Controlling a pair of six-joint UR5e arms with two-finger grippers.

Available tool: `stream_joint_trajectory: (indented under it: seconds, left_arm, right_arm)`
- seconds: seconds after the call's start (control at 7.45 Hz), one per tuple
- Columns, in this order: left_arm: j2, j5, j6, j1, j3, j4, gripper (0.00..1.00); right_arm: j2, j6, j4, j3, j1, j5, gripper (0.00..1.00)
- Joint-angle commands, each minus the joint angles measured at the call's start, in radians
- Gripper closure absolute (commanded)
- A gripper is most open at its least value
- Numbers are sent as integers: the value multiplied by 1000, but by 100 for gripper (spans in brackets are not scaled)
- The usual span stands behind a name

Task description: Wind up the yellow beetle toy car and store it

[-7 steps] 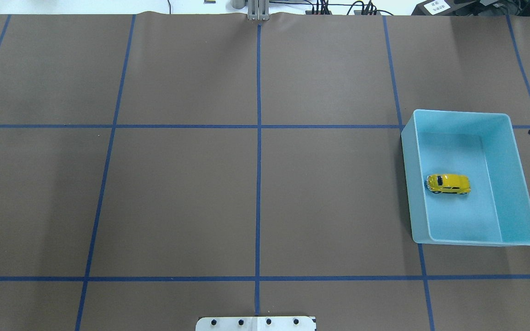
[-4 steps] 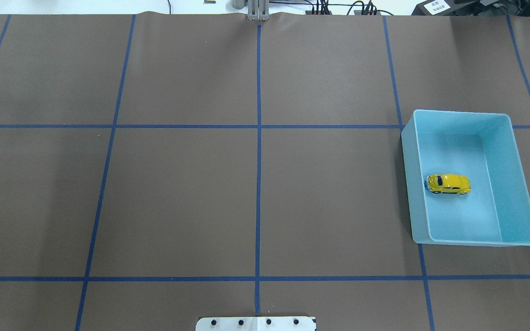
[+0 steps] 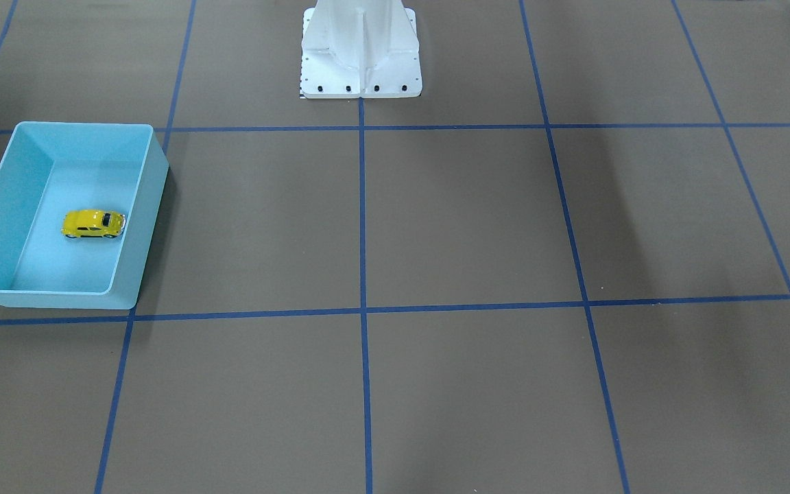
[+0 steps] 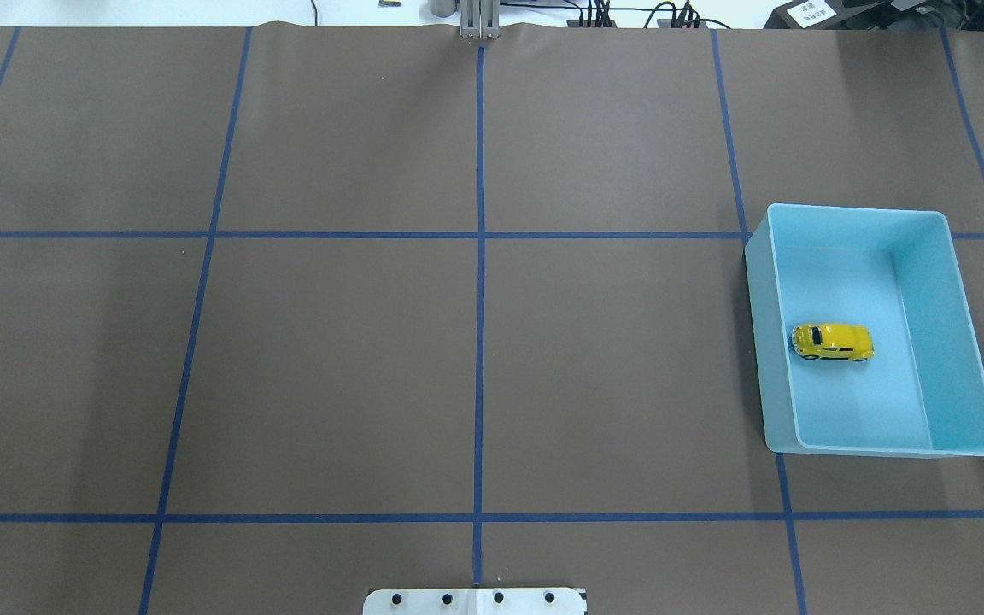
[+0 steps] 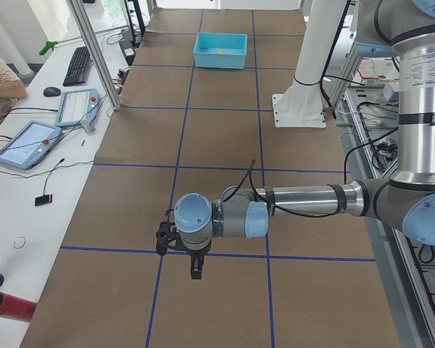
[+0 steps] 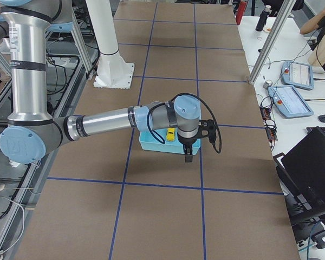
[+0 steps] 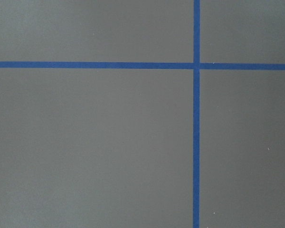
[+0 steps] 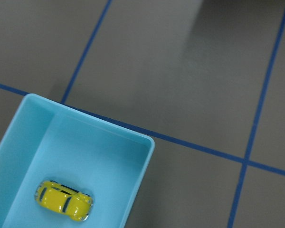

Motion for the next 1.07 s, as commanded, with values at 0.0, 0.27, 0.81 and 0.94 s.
stream_joint_trajectory:
  seconds: [0.0,0.27,0.81,0.94]
  left_arm:
    - [0,0,0,0,0,0,0]
    - [0,0,0,0,0,0,0]
    - [0,0,0,0,0,0,0]
    - [2,2,0,0,0,0,0]
  right_arm:
    - [-35,15,9,-81,3,-3,0]
    - [-46,15,9,-106,3,0,0]
    - [-52,-45,11,-106,3,-2,0]
    - [-52,-45,11,-106,3,-2,0]
